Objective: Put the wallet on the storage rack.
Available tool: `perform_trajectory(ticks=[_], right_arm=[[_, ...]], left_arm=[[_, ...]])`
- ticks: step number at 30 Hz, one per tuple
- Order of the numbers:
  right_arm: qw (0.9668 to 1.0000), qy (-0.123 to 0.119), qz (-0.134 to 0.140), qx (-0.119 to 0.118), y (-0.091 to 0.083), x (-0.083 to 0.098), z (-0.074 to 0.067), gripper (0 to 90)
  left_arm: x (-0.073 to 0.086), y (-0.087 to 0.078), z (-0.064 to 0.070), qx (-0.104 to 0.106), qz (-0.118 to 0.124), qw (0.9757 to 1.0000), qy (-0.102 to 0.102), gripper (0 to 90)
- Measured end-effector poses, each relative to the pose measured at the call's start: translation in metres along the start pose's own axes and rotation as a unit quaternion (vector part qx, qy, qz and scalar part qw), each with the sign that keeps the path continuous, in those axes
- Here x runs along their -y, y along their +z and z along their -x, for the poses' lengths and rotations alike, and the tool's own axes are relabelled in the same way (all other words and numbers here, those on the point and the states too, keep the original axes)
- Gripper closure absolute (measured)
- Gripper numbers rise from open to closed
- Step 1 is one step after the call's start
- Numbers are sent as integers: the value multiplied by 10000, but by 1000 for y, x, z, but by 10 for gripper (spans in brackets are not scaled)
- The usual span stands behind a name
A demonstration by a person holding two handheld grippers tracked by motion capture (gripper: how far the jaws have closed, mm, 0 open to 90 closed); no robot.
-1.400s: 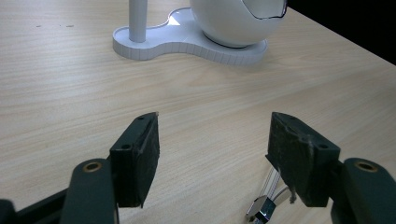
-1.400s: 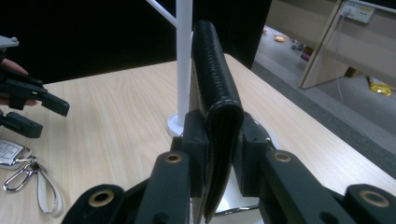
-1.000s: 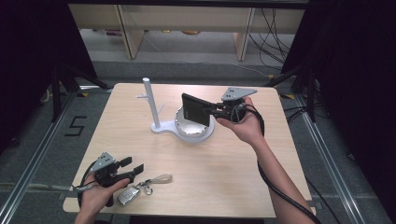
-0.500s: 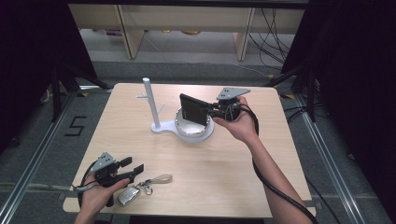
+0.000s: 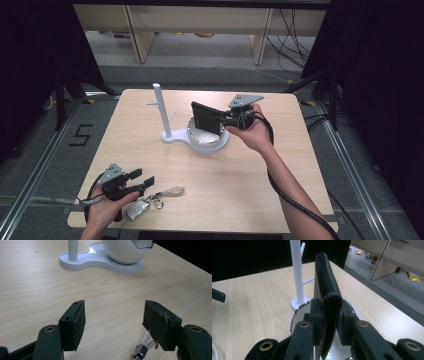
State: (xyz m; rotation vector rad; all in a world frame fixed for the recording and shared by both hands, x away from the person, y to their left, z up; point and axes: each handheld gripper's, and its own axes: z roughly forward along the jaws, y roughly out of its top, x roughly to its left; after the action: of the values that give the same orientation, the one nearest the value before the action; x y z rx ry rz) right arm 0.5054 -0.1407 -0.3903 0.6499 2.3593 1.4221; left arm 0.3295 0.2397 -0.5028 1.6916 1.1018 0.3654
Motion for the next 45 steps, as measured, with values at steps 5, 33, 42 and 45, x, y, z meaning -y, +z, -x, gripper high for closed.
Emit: perform_trajectory(ticks=[5, 33, 42, 45], right_arm=[[10000, -73, -11, -36, 4, 2, 1, 780], [9998, 166, 50, -121, 25, 12, 0, 778], [9996, 171, 189, -101, 27, 16, 4, 779], [9996, 135, 214, -97, 27, 17, 4, 779]], left_arm=[[-1, -1, 1, -48, -49, 10000, 11, 339], [1, 0, 1, 9, -29, 10000, -22, 339], [2, 2, 1, 57, -32, 10000, -42, 339], [2, 2, 1, 63, -21, 10000, -31, 339]])
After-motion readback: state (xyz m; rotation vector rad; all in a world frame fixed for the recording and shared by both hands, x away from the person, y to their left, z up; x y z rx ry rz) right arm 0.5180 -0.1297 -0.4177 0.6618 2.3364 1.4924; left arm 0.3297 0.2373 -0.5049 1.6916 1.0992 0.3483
